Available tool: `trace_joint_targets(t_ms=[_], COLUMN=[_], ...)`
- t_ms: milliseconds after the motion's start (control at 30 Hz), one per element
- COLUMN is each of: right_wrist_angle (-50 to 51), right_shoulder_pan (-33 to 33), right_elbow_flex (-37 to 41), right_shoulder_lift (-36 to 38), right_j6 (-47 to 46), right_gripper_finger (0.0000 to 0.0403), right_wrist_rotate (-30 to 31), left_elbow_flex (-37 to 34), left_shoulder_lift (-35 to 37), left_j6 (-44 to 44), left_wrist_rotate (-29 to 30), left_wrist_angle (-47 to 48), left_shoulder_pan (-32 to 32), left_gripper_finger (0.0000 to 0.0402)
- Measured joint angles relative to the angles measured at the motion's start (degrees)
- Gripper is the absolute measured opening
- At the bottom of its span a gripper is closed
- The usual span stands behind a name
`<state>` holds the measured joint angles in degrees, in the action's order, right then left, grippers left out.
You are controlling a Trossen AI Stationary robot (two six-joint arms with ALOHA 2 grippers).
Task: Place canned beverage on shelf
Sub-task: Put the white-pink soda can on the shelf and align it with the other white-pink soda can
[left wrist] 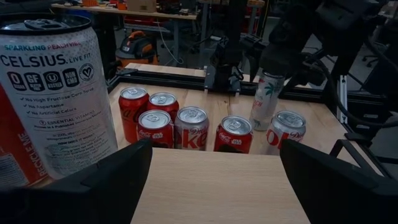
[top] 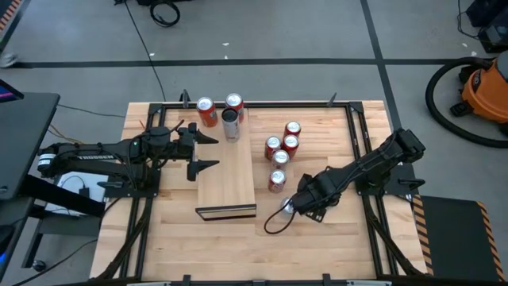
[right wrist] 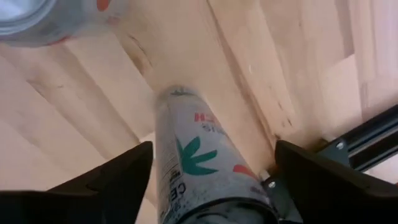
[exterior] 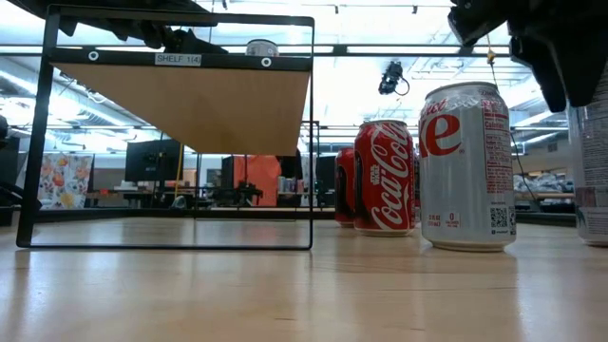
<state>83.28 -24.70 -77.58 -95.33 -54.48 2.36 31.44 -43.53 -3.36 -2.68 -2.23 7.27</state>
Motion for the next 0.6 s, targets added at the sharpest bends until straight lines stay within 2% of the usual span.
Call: trace_joint_targets(t_ms=[133, 233, 400, 600], right_wrist_angle=[0.53, 0.51, 0.63, 1.76], right_shoulder_pan=[0.48, 0.9, 0.73, -0.88], right_elbow_flex=[0.0, 0.0, 0.0, 0.0], right_shoulder_lift=[0.0, 0.0, 0.0, 0.0], right_j6=[4.17, 10.64, 19.89, 32.74], right_gripper_finger=[0.0386, 0.0397, 0.0391, 0.0368], right_wrist_rotate=[-0.49, -2.45, -6.36, -4.11], left_elbow_flex=[0.0, 0.0, 0.0, -0.02], left_shoulder_lift=[0.0, 0.0, 0.0, 0.01], left_j6=[0.0, 0.01, -0.21, -0.31], left_wrist_rotate=[0.0, 0.0, 0.0, 0.0], left_wrist_angle=[0.1, 0.23, 0.36, 0.84], left_shoulder_pan=[0.0, 0.0, 0.0, 0.0], left_gripper_finger=[0.0366, 0.0366, 0.0366, 0.0366])
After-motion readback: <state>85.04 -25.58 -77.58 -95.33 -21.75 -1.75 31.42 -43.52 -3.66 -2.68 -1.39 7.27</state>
